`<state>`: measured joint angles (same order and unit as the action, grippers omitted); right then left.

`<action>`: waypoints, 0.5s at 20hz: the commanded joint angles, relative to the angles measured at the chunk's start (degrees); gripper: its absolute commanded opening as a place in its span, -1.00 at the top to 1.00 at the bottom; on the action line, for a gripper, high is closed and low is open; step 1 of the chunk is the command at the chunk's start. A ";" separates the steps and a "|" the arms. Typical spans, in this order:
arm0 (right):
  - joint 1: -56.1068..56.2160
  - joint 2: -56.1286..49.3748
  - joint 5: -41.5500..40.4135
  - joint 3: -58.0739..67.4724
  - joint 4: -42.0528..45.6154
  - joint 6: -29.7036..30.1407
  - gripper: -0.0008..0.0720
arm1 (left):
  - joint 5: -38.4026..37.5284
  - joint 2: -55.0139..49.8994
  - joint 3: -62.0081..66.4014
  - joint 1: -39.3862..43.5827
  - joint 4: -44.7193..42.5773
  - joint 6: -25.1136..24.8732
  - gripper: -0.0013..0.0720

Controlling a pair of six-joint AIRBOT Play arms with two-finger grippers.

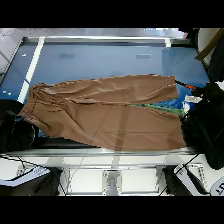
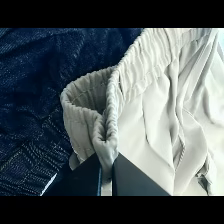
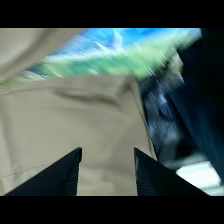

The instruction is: Fold the clothes and pants, and hang the long-sleeved shirts on hangers.

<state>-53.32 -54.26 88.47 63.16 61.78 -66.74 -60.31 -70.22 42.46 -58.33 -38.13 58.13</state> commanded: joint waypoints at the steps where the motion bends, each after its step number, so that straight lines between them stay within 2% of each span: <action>1: -10.16 0.57 -2.03 -14.91 -2.51 2.54 -0.09 | 0.09 0.31 0.00 0.02 0.09 -0.11 0.89; 3: -10.67 -3.69 0.26 -17.79 1.03 2.60 -0.29 | 0.07 0.31 0.00 0.02 0.09 -0.11 0.89; 5: -10.58 -6.88 1.92 -21.00 1.29 3.72 -0.31 | 0.07 0.31 0.00 0.02 0.09 -0.11 0.89; 7: -10.62 -6.84 -2.47 -25.59 2.71 5.84 -0.31 | 0.04 0.31 0.00 0.04 0.07 -0.11 0.89; 10: -10.60 -6.23 -9.42 -31.04 4.79 5.81 -0.31 | 0.02 0.31 0.00 0.04 0.07 -0.13 0.89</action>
<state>-63.51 -60.07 84.25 37.30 64.10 -61.91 -60.25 -69.93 42.46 -58.33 -38.04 58.04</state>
